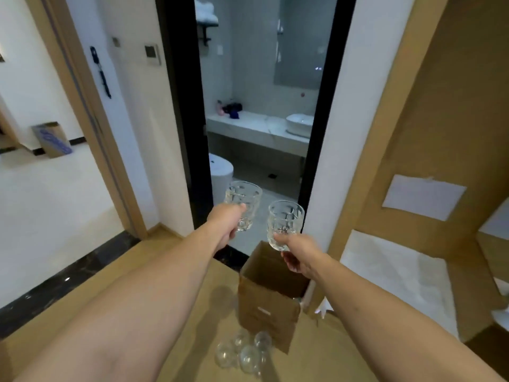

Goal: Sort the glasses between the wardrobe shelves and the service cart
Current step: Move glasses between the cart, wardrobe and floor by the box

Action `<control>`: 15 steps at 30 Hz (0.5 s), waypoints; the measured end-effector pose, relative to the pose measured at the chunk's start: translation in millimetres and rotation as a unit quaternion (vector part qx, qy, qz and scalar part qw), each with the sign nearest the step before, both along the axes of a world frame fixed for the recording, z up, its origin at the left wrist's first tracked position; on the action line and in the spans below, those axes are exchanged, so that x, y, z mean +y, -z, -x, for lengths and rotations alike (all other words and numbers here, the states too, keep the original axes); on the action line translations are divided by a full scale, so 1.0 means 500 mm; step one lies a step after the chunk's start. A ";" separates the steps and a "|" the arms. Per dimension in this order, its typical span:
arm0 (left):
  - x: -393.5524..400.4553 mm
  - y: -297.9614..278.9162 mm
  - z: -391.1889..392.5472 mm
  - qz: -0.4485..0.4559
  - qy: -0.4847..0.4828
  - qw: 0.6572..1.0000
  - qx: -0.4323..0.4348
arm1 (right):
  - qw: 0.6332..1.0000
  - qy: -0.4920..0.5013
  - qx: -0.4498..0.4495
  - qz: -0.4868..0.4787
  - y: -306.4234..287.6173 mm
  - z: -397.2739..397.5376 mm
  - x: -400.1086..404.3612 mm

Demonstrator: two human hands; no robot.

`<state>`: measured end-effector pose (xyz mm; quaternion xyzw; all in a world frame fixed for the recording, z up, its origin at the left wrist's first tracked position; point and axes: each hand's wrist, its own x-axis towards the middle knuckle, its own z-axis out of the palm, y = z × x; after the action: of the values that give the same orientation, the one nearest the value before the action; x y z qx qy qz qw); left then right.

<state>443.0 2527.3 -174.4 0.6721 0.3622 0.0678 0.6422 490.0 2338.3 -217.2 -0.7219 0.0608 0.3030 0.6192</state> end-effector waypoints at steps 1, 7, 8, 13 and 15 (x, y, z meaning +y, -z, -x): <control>-0.009 -0.020 -0.015 -0.012 0.022 1.000 -0.008 | 1.000 0.019 -0.011 -0.004 -0.019 -0.004 -0.010; -0.090 -0.101 -0.096 -0.037 0.152 0.985 -0.073 | 0.984 0.165 -0.074 -0.006 -0.103 -0.010 -0.102; -0.106 -0.108 -0.107 -0.039 0.172 0.981 -0.084 | 0.978 0.190 -0.086 -0.012 -0.110 -0.005 -0.124; -0.230 -0.145 -0.156 -0.030 0.269 0.957 -0.104 | 0.941 0.316 -0.114 -0.035 -0.135 0.045 -0.256; -0.300 -0.154 -0.164 -0.022 0.302 0.947 -0.107 | 0.926 0.360 -0.113 -0.031 -0.142 0.074 -0.320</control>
<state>525.2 2377.4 -97.2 0.7527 0.0698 -0.0500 0.6528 453.1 2178.4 -146.0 -0.6615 0.2368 -0.0220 0.7112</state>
